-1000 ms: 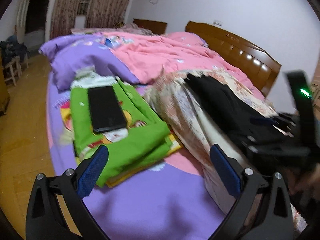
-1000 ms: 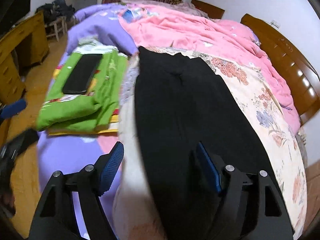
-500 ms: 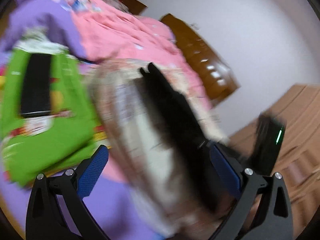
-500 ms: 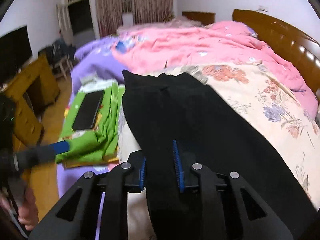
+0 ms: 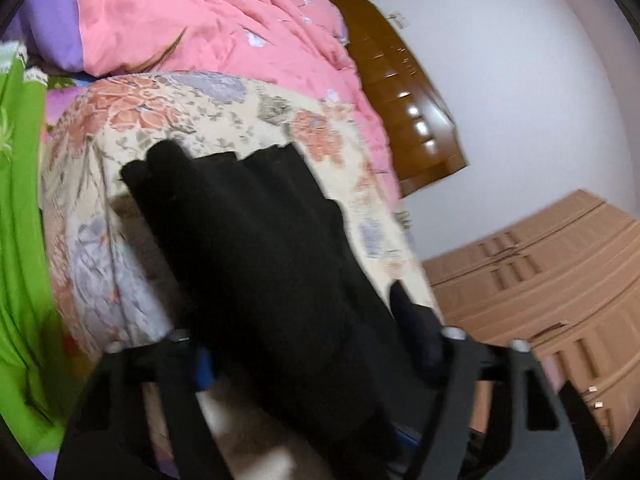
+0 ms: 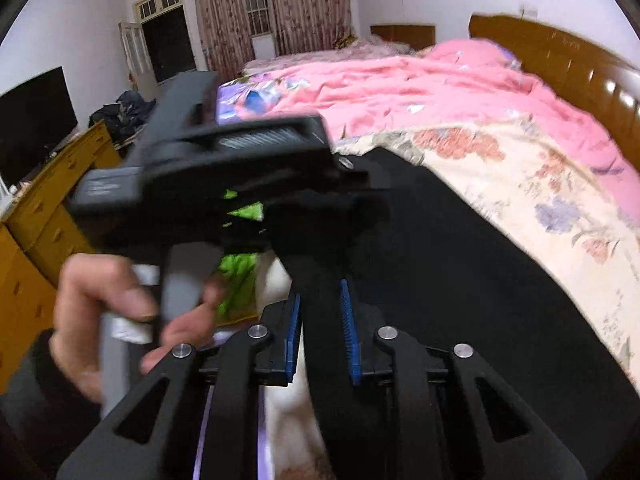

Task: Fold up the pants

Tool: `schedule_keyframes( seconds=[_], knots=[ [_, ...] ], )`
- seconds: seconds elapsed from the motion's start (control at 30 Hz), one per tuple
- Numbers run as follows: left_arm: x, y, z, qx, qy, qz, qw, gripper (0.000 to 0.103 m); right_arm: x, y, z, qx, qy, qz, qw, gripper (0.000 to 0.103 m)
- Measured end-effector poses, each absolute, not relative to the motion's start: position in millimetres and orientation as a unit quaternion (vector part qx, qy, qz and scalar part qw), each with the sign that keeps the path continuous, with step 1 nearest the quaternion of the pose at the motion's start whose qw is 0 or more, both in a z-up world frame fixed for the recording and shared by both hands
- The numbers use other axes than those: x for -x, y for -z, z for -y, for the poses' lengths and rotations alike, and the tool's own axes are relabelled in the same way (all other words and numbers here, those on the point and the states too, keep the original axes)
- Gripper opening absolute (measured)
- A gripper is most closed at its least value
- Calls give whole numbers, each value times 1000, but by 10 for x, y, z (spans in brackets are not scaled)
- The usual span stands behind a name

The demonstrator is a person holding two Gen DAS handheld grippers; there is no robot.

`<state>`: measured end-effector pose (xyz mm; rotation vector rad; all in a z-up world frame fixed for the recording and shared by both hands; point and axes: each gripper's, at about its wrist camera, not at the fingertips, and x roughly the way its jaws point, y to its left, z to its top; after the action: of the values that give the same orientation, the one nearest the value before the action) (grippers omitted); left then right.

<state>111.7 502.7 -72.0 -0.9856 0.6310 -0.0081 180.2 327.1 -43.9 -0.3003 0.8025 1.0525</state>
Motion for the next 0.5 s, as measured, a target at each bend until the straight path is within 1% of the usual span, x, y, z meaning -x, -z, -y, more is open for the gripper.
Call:
schedule_keyframes(
  seconds=[0.03,0.07,0.1,0.13,0.2,0.3,0.4,0.43,0.47,0.5],
  knots=[
    [-1120,731,-5046,457,-4,-300,837,48,-1812,420,-3225,132,-486,-385,773,51],
    [-1114,745,-5058,450,-2,-299,841,44,-1812,389,-3159,123,-484,-391,773,68],
    [-1101,753,-5075,445,1,-297,845,42,-1795,316,-2999,103,-480,-388,780,93],
    [-1063,739,-5074,435,3,-295,851,40,-1767,256,-2842,86,-479,-377,788,95],
    [-983,626,-5016,401,1,-288,869,39,-1743,201,-2512,72,-457,-375,804,95],
    [-860,270,-4786,342,6,-259,903,39,-1830,381,-2098,91,-374,-436,813,95],
    [-809,-204,-4420,272,11,-228,935,39,-1866,705,-1843,135,-309,-487,806,95],
    [-805,-388,-4221,242,16,-217,946,39,-1877,789,-1830,138,-304,-497,801,98],
    [-804,-499,-4083,222,21,-212,951,39,-1825,793,-1833,144,-315,-472,811,98],
    [-811,-633,-3883,197,29,-207,958,39,-1805,808,-1847,149,-318,-467,811,99]
  ],
)
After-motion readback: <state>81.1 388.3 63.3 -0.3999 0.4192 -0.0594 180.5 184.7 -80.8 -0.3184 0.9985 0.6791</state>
